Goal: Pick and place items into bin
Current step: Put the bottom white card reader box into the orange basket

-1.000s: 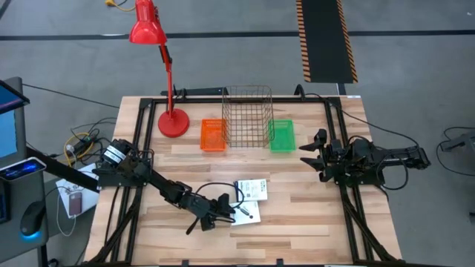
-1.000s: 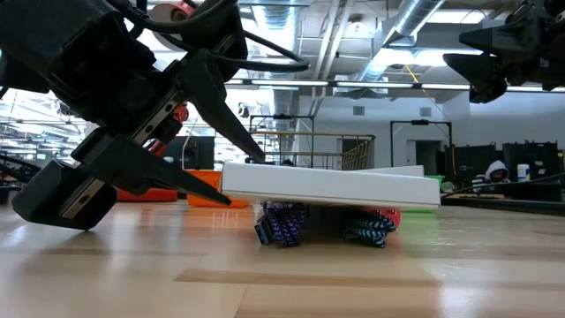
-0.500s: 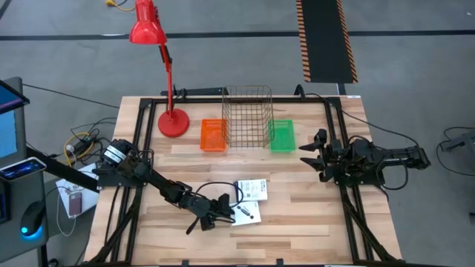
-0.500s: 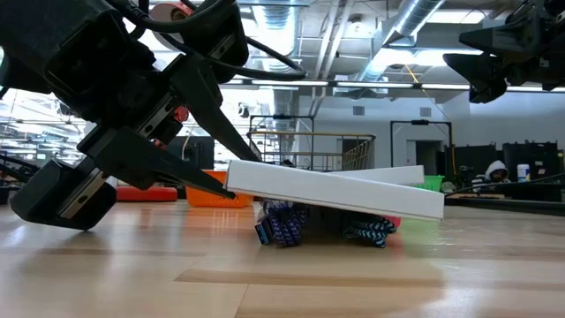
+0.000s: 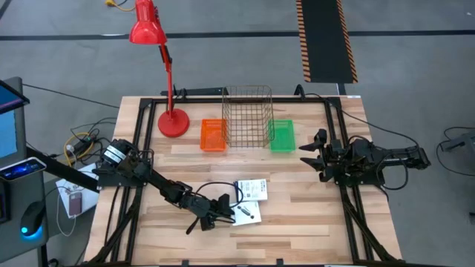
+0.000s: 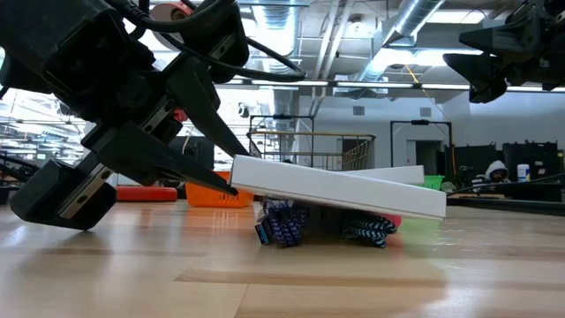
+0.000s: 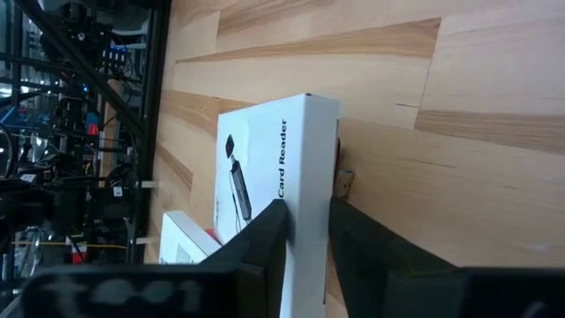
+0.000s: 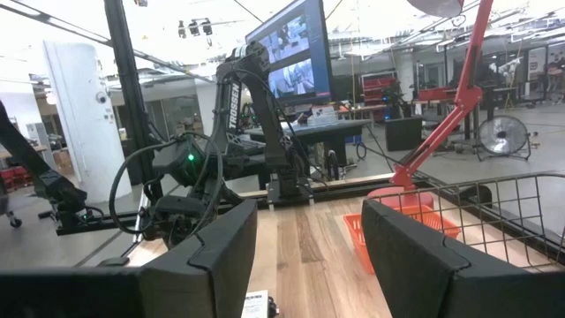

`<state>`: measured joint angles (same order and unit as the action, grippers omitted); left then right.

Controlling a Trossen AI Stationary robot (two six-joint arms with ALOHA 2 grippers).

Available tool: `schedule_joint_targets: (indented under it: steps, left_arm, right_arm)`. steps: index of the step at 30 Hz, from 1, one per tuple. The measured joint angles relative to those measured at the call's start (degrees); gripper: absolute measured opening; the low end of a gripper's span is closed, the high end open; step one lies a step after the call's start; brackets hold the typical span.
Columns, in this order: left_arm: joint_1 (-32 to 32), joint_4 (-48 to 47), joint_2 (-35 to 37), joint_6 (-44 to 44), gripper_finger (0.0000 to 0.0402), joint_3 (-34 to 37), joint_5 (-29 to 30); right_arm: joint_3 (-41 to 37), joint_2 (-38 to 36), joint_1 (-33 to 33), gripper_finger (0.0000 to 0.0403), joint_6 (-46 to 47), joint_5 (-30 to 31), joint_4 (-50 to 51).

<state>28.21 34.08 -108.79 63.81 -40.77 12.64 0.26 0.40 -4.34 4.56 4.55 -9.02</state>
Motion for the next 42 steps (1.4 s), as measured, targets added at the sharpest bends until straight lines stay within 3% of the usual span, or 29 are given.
schedule_joint_targets:
  steps: [15, 42]
  left_arm:
    - [0.54, 0.05, 0.0, 0.33, 0.0061, 0.01, 0.06]
    - [4.95, 3.06, -0.11, 5.77, 0.006, 0.11, 8.0]
  right_arm:
    - [0.01, 0.0, 0.0, 0.0198, 0.0, -0.01, 0.0]
    - [0.0, 0.0, -0.01, 0.0198, 0.0, 0.0, 0.01]
